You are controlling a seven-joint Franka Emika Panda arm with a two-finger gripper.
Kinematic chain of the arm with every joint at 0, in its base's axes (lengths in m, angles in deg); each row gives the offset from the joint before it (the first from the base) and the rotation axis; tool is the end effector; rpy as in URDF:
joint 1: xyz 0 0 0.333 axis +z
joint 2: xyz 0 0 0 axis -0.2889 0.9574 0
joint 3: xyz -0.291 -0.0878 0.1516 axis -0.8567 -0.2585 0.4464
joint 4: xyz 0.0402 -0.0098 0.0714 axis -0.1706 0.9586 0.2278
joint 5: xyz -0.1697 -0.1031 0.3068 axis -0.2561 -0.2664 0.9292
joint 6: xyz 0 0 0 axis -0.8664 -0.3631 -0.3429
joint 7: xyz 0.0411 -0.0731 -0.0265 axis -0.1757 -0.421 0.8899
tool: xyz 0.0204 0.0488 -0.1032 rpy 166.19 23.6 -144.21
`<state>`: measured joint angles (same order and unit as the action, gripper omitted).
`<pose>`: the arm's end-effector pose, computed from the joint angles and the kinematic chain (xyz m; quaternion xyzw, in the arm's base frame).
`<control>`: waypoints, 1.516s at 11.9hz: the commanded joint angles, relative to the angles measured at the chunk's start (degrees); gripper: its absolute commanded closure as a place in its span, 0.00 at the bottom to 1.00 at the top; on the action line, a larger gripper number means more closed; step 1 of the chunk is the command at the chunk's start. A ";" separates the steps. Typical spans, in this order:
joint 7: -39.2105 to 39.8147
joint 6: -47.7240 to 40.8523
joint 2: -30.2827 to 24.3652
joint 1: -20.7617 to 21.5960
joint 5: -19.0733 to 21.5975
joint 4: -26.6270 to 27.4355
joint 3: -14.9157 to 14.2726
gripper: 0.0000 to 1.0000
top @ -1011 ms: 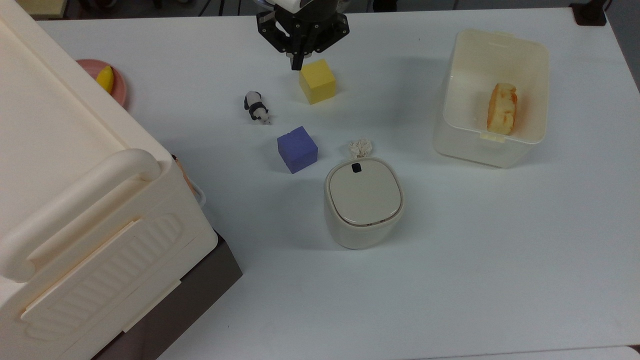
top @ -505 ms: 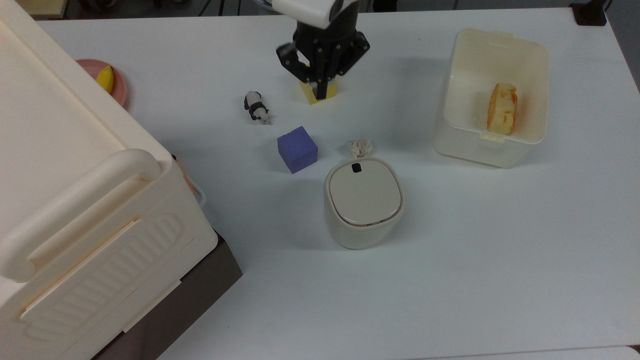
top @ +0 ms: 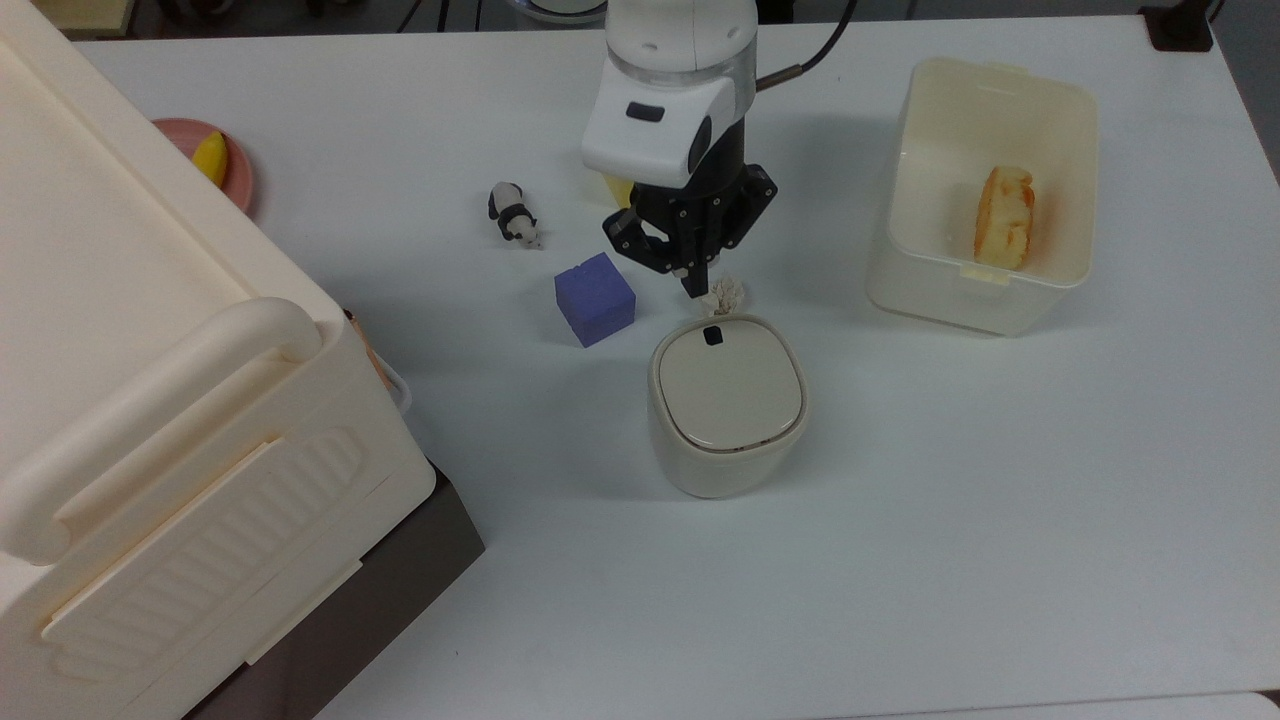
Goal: Open the trash can
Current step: 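Position the gripper over the lid's front edge of the trash can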
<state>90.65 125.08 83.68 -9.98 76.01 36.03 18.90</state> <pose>0.6608 0.1224 0.5408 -0.9726 -0.1990 -0.1166 0.0278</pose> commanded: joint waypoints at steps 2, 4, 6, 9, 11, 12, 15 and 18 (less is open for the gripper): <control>2.02 1.63 -0.06 0.57 2.13 1.87 -0.20 1.00; 3.07 1.54 0.29 0.75 1.87 2.23 -0.11 1.00; 3.52 1.54 0.46 0.75 1.69 3.28 -0.11 1.00; 5.79 1.54 0.73 0.57 1.60 4.94 -0.11 1.00; 8.08 1.54 1.26 0.31 1.52 5.13 -0.11 1.00; 9.22 1.54 1.78 0.13 1.51 5.13 -0.11 1.00; 10.99 1.54 2.49 -0.66 1.52 4.60 -0.11 1.00; 12.83 1.72 3.10 -0.66 1.51 4.34 -0.11 1.00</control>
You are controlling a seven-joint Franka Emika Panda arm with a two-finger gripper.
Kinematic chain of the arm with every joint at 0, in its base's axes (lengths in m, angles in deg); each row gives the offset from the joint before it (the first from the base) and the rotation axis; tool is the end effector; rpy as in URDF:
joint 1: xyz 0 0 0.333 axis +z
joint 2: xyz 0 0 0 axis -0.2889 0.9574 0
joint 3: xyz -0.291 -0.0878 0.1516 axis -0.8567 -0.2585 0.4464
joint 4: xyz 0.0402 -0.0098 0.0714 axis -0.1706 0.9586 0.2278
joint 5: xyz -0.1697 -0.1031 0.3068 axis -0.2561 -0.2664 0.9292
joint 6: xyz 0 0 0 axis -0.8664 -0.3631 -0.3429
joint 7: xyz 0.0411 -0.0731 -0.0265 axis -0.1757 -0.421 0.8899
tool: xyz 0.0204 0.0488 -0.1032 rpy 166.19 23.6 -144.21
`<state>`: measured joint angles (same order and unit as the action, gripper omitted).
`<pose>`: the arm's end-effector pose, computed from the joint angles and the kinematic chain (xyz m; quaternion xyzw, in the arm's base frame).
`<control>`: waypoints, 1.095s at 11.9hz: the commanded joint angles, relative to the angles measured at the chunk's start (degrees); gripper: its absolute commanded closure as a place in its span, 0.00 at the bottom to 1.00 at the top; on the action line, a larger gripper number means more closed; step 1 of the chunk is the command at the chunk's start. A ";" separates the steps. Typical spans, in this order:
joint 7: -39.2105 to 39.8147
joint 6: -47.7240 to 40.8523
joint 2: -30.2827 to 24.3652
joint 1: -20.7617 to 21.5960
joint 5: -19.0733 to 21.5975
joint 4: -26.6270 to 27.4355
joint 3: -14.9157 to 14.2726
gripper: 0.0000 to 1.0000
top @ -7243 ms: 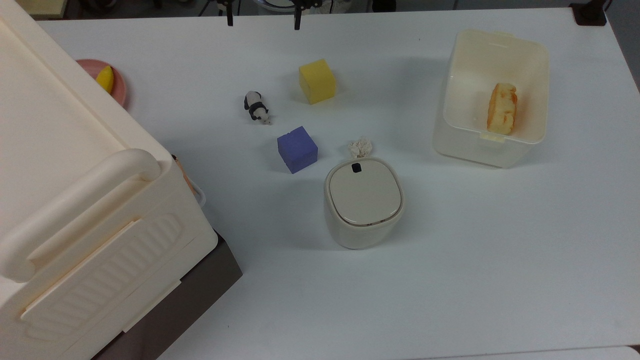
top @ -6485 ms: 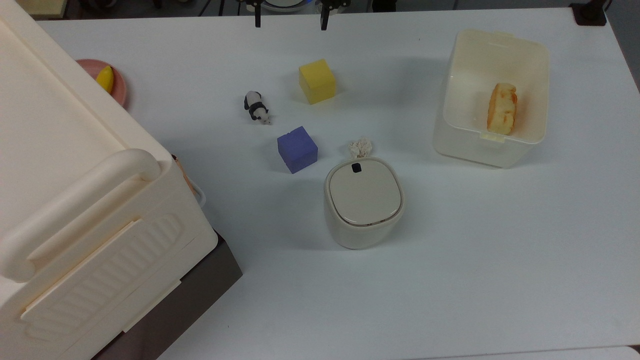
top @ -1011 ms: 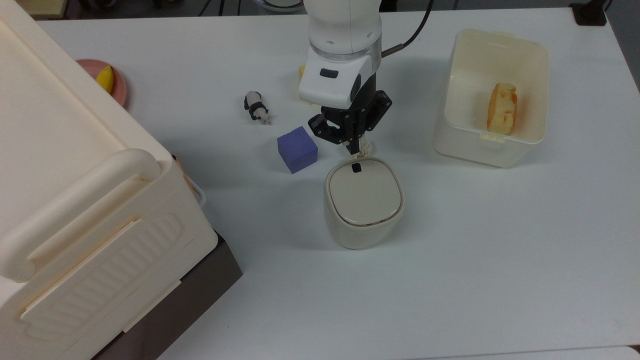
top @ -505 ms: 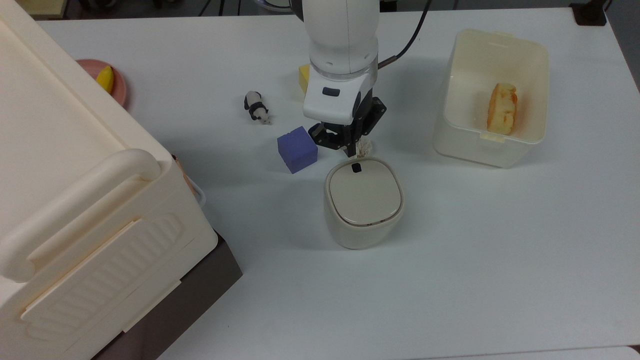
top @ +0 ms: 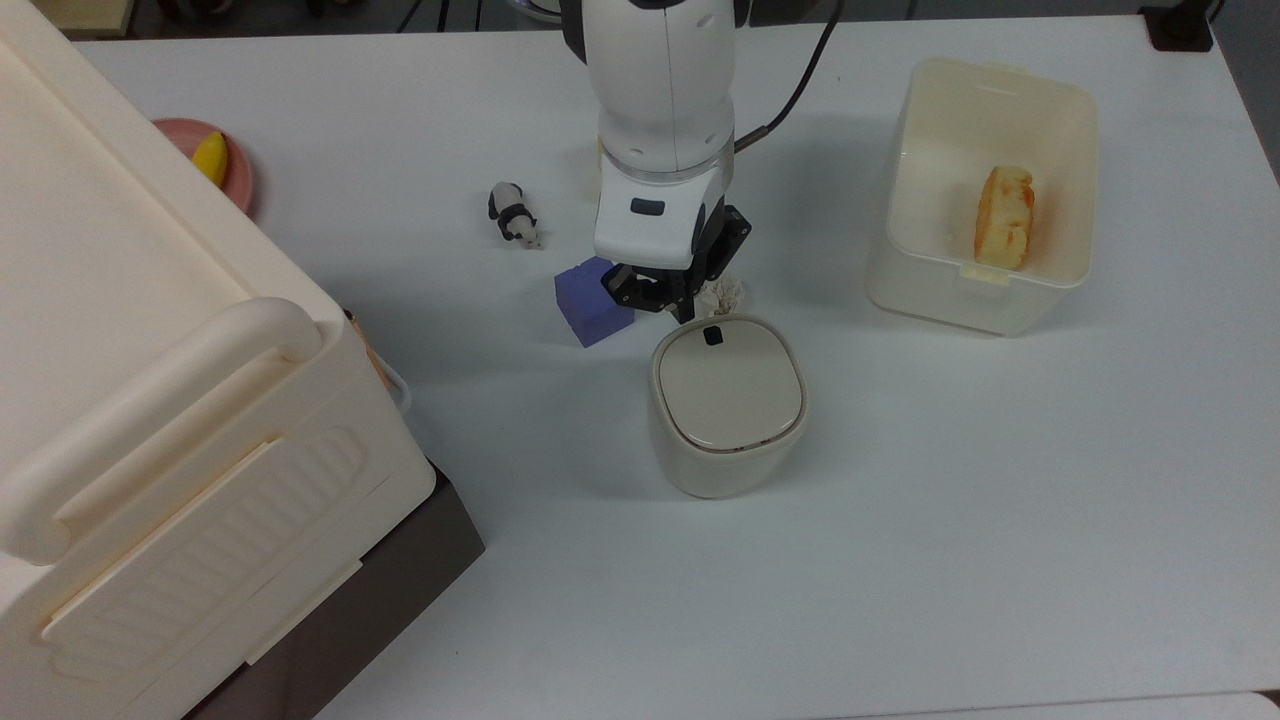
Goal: Open the trash can
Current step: 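Position the gripper over the lid's front edge of the trash can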
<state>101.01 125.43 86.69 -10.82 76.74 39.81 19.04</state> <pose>0.6646 0.1154 0.4751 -0.9579 -0.2780 -0.0641 0.0308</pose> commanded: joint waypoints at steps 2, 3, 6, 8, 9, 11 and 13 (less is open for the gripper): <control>2.39 4.33 0.70 0.52 0.87 -0.24 -0.24 1.00; 2.39 5.14 0.96 0.70 0.79 -0.33 -0.16 1.00; 2.56 6.81 1.93 0.70 0.52 -0.59 0.72 1.00; 3.00 7.60 2.81 0.79 0.26 -0.59 2.03 1.00; 3.00 7.61 2.90 0.70 0.17 -0.59 2.74 1.00; 3.09 7.61 2.90 0.96 0.17 -0.59 3.01 1.00; 3.18 7.69 3.07 1.32 0.17 -0.59 3.01 1.00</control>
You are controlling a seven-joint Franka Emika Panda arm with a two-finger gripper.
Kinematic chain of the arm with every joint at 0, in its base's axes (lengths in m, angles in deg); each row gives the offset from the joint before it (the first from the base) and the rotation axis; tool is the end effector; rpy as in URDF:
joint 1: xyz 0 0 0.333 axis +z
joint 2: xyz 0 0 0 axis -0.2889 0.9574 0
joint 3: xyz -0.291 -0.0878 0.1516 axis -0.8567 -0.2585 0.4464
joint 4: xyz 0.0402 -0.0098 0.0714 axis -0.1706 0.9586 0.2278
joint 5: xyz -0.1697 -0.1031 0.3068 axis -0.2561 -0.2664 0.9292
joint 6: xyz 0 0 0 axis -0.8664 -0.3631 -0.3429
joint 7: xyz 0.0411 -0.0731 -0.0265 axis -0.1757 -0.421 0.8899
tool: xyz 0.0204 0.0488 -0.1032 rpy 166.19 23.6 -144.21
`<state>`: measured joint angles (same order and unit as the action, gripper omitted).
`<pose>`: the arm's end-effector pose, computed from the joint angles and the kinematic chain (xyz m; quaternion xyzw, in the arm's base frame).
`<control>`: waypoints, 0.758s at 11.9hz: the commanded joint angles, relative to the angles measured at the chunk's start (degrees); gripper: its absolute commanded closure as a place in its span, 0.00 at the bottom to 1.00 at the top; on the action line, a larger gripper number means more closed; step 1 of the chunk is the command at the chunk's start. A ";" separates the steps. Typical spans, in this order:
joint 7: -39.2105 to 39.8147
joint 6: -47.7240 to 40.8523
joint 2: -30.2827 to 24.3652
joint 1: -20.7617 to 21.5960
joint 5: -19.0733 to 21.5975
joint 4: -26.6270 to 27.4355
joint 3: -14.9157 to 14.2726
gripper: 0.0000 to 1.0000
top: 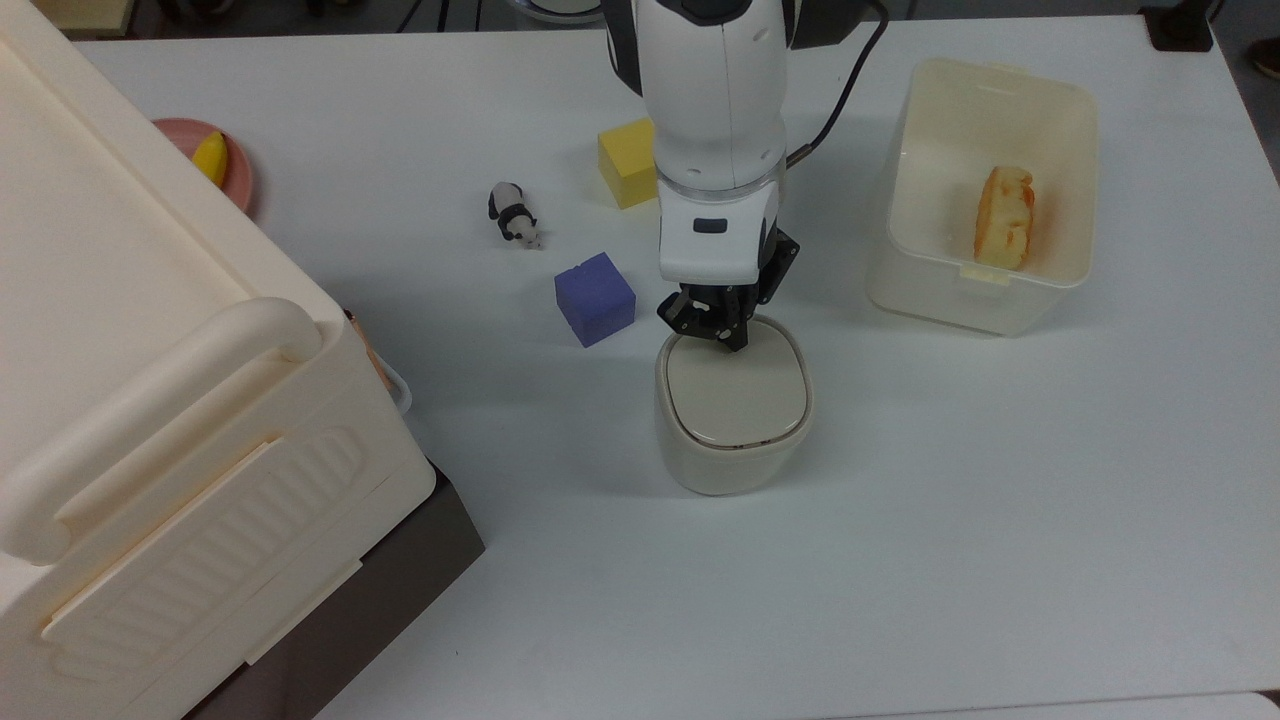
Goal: Open the trash can
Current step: 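Lower the gripper onto the lid and grip its edge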
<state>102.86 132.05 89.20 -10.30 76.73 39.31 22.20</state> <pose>0.6757 0.1539 0.4629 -0.9420 -0.3160 -0.1058 0.0396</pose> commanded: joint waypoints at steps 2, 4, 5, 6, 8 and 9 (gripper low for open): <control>1.42 1.07 0.74 0.80 0.10 -0.09 -0.16 1.00; 1.77 1.07 1.26 0.80 -0.34 -0.09 -0.16 1.00; 1.77 1.07 1.79 0.80 -0.52 -0.09 -0.16 1.00; 1.86 1.42 1.97 0.80 -0.78 0.00 -0.16 1.00; 1.34 3.17 2.32 0.80 -0.96 -0.09 -0.16 1.00; 0.98 3.09 2.32 0.80 -0.79 -0.18 -0.16 1.00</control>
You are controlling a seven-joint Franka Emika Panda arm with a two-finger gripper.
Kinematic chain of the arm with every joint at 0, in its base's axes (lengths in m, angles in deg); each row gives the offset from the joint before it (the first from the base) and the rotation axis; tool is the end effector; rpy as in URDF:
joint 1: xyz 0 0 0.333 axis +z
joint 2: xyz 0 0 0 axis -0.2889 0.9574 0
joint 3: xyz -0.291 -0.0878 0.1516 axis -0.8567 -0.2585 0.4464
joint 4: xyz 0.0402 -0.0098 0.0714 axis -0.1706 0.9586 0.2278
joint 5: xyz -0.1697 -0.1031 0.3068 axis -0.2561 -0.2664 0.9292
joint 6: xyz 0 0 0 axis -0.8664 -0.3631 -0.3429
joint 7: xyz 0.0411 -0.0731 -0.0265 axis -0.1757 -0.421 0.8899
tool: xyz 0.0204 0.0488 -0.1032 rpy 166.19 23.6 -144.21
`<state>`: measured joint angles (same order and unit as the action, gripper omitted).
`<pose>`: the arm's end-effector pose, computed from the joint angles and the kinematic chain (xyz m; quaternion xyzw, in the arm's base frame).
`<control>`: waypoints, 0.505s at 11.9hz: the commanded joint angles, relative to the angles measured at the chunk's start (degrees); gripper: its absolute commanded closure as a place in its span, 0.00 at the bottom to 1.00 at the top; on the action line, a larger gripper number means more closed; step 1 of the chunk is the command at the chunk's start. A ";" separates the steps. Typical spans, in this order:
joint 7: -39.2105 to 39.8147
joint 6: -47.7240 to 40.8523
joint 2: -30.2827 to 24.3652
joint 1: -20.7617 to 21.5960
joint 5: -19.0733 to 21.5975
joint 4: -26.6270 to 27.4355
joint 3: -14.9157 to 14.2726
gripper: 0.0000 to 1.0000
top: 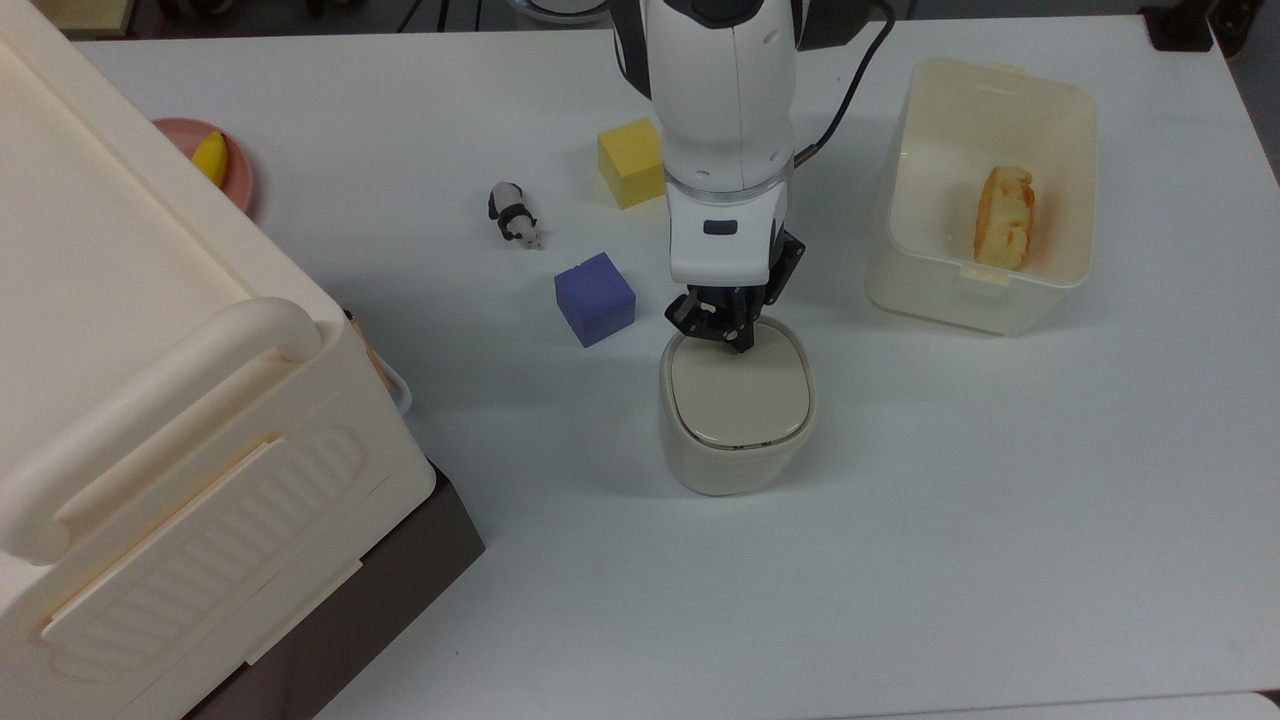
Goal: Open the trash can
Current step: 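Lower the gripper onto the lid and grip its edge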
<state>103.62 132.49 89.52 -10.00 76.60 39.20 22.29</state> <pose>0.6764 0.1583 0.4608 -0.9386 -0.3254 -0.1080 0.0386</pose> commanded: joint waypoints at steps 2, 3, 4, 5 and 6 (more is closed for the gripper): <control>-0.91 2.22 1.92 0.50 -0.39 -2.08 -0.25 1.00; -2.23 2.22 1.75 0.50 -0.39 -2.44 -0.25 1.00; -2.59 2.13 1.40 0.41 -0.30 -3.13 -0.16 1.00; -3.29 1.17 1.22 0.41 -0.22 -4.79 -0.16 1.00; -3.64 0.29 0.96 0.33 -0.22 -5.94 -0.16 1.00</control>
<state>101.98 133.34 90.35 -10.00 76.60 36.32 22.29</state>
